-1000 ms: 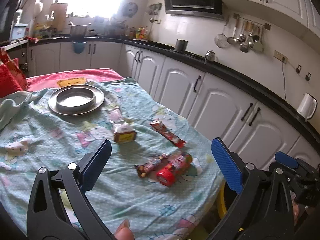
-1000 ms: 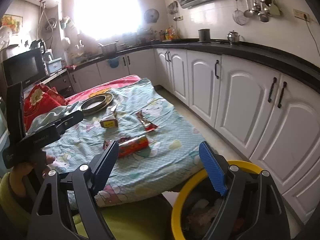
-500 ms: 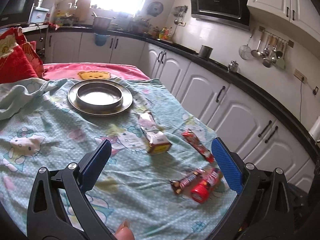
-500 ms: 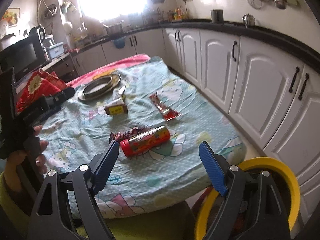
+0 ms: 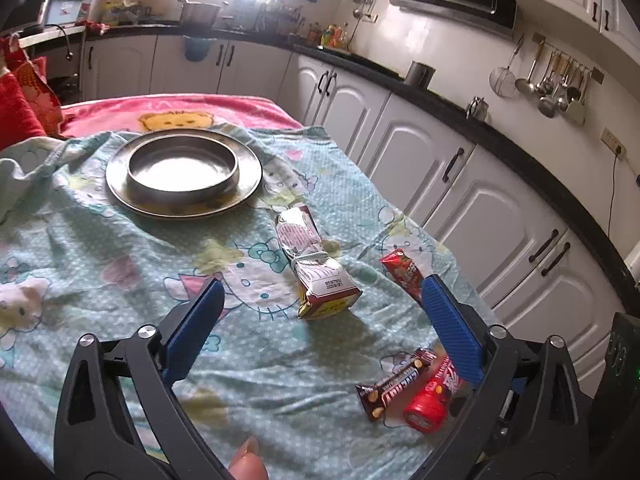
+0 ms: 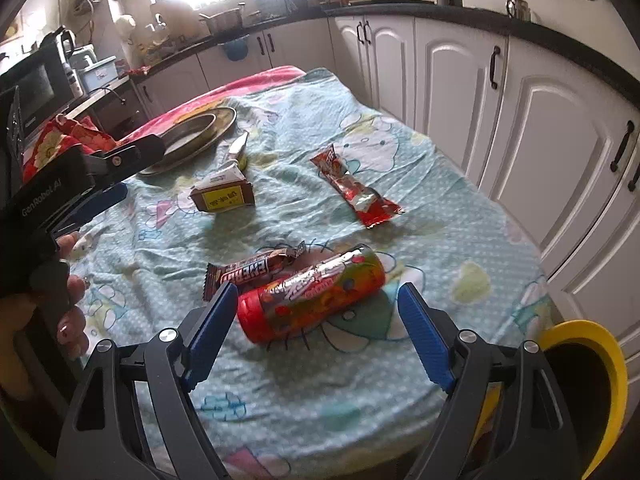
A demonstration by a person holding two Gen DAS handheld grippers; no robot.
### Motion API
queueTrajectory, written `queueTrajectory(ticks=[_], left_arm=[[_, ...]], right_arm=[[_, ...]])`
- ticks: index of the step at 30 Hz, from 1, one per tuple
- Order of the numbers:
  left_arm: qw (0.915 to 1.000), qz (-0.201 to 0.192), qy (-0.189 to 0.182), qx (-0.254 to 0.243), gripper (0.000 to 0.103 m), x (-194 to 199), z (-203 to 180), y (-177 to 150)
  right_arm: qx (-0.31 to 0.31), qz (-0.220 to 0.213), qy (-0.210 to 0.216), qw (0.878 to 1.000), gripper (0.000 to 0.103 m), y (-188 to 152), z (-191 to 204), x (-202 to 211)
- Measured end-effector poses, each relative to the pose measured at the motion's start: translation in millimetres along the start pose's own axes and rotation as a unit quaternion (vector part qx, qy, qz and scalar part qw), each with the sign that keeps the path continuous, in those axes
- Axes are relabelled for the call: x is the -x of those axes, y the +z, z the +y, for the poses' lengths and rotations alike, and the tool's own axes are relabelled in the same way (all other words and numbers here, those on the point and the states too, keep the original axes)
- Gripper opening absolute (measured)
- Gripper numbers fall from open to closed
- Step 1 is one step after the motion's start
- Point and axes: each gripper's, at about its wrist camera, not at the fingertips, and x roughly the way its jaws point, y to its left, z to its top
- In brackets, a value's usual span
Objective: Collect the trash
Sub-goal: 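Move both open tools back over the bed toward the remaining trash, then grasp the red candy tube with the right tool while the left tool grasps the small box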
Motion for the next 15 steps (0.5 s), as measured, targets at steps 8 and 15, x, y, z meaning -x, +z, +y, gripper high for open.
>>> queueTrajectory(ticks=[8, 15], left_arm=[[0.9993, 0.035, -0.001, 0.011, 0.083, -34.9, 4.0, 4.4], [0.9968, 0.07, -0.012, 0.038, 0.074, -65.6, 7.0, 4.9]], right_arm=[[-0.026, 0.032, 0.028, 0.999, 0.065, 4.1, -1.6, -29.4], [-0.032, 0.034, 0.053, 0.997, 0.053, 2.8, -2.5, -33.0]])
